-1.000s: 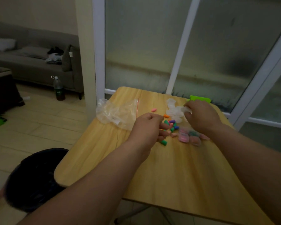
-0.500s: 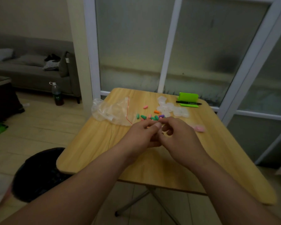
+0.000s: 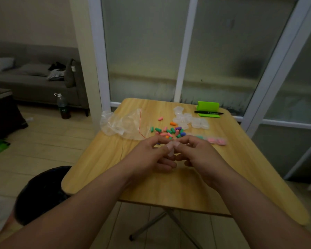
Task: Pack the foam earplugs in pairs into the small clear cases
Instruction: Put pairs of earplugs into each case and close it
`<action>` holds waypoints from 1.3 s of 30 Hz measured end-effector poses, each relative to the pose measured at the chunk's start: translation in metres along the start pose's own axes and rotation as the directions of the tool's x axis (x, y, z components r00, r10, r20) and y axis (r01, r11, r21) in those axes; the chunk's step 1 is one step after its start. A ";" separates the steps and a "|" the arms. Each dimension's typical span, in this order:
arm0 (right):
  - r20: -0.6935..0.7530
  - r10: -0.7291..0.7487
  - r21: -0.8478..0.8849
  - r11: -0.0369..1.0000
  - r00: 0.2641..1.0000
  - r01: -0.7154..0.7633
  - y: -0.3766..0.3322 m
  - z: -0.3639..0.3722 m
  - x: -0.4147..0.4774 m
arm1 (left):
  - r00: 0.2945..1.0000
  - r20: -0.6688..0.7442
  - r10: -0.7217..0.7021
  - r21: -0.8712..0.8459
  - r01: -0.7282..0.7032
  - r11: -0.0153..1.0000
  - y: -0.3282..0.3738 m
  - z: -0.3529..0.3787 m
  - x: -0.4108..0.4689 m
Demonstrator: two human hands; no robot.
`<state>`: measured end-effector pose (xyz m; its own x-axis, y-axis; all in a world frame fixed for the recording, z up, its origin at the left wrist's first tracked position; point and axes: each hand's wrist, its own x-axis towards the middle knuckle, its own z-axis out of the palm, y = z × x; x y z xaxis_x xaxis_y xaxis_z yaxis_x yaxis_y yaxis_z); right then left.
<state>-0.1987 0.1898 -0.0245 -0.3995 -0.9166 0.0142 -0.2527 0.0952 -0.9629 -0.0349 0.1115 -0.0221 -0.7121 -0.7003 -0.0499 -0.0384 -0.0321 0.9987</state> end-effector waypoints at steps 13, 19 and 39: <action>0.045 0.040 0.074 0.996 0.998 -0.043 0.002 0.000 0.004 | 0.999 0.051 -0.020 0.017 0.019 1.000 -0.005 -0.008 0.002; -0.005 -0.036 0.048 0.998 0.999 0.036 0.000 0.004 0.003 | 0.998 0.044 -0.048 -0.034 0.050 0.998 -0.004 -0.009 0.002; -0.009 -0.036 0.039 0.999 0.999 0.036 0.009 0.003 0.008 | 0.996 0.082 -0.046 -0.081 0.052 0.995 -0.004 -0.012 0.000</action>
<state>-0.2017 0.1823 -0.0335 -0.3980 -0.9159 0.0514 -0.2329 0.0467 -0.9714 -0.0267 0.1028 -0.0261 -0.7649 -0.6370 -0.0957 -0.0187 -0.1266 0.9918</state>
